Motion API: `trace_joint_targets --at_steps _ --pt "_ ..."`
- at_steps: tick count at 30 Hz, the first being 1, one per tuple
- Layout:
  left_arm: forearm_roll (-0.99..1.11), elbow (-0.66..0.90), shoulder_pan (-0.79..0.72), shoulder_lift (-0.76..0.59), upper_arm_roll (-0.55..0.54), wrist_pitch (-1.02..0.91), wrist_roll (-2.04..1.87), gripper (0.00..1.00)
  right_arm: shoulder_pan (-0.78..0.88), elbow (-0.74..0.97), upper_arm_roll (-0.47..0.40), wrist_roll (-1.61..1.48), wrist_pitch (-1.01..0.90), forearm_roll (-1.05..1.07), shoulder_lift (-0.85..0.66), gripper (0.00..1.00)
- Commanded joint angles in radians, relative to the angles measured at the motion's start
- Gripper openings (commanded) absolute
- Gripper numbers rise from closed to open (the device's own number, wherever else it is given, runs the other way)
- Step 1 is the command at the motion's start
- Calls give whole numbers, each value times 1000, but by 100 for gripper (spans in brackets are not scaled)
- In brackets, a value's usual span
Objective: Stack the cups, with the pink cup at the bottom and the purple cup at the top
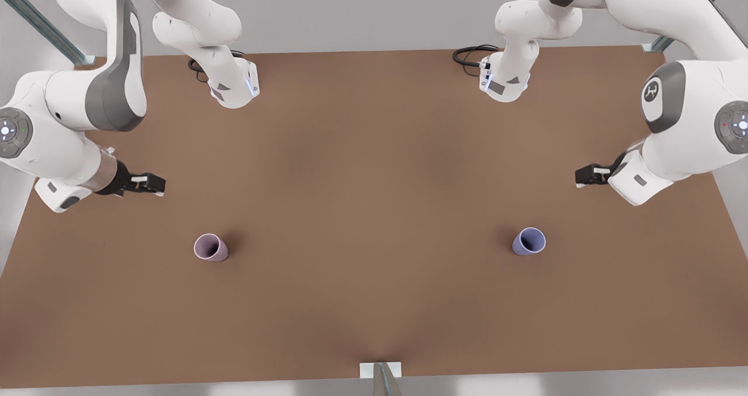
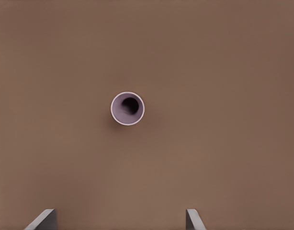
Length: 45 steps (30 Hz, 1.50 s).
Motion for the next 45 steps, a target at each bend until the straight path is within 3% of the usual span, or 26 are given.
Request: trace_joint_targets --at_steps 1,9,13,27,32,44,45 --pt "9 1 1 3 0 23 40 100 3 -2 0 -30 19 6 1 100" --pt "3 -5 3 46 3 34 43 100 1 -52 -2 -102 131 17 101 100" --pt "5 -5 3 46 9 34 43 100 -34 -193 0 -153 296 92 101 100" --pt "3 -5 4 66 11 34 43 100 10 -127 -34 -193 538 52 337 100" --pt "3 -5 4 75 12 34 43 100 15 -226 -36 -193 668 55 343 100" --pt "3 -5 7 95 12 25 43 100 4 -326 -37 -191 745 55 360 100" --pt "3 -7 9 95 14 25 43 100 4 -326 -37 -191 750 55 362 86"
